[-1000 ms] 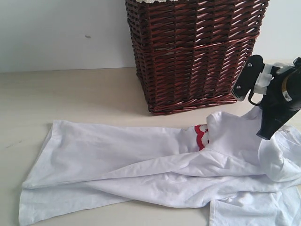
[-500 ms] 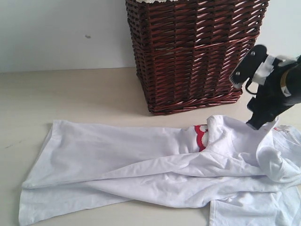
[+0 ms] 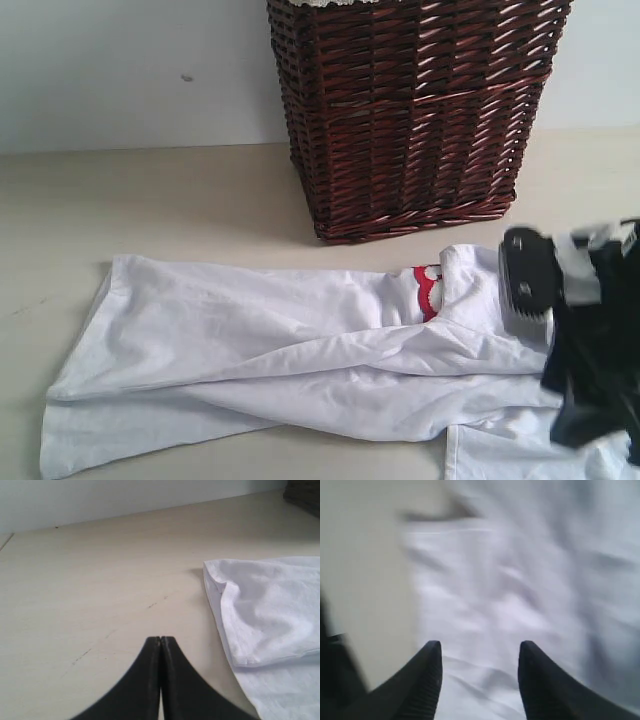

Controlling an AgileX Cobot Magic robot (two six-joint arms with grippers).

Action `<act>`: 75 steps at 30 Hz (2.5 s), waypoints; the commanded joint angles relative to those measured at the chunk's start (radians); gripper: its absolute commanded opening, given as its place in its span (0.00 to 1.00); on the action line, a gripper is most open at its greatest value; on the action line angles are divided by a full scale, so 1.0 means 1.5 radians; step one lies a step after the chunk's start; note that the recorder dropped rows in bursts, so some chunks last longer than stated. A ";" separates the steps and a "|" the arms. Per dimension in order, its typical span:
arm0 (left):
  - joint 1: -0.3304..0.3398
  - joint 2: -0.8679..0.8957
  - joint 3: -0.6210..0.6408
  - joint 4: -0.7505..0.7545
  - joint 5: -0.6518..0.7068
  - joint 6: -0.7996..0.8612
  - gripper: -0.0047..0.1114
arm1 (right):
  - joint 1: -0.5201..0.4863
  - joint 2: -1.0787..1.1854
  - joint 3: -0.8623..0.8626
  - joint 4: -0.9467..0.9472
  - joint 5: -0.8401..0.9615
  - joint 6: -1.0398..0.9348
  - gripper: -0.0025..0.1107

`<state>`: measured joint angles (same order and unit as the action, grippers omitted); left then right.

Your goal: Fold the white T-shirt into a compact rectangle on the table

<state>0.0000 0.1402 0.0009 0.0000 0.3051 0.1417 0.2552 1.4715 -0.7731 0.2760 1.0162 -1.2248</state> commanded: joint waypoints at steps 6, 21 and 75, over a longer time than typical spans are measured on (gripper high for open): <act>0.001 -0.003 -0.001 -0.005 -0.003 0.001 0.04 | 0.001 0.062 0.183 0.058 -0.184 -0.228 0.49; 0.001 -0.003 -0.001 -0.005 -0.003 0.001 0.04 | 0.001 0.146 0.239 -0.011 -0.351 -0.227 0.28; 0.001 -0.003 -0.001 -0.005 -0.003 0.001 0.04 | 0.001 0.113 0.082 0.054 -0.772 0.089 0.32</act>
<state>0.0000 0.1402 0.0009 0.0000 0.3051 0.1435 0.2551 1.6044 -0.6442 0.3085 -0.0156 -1.1497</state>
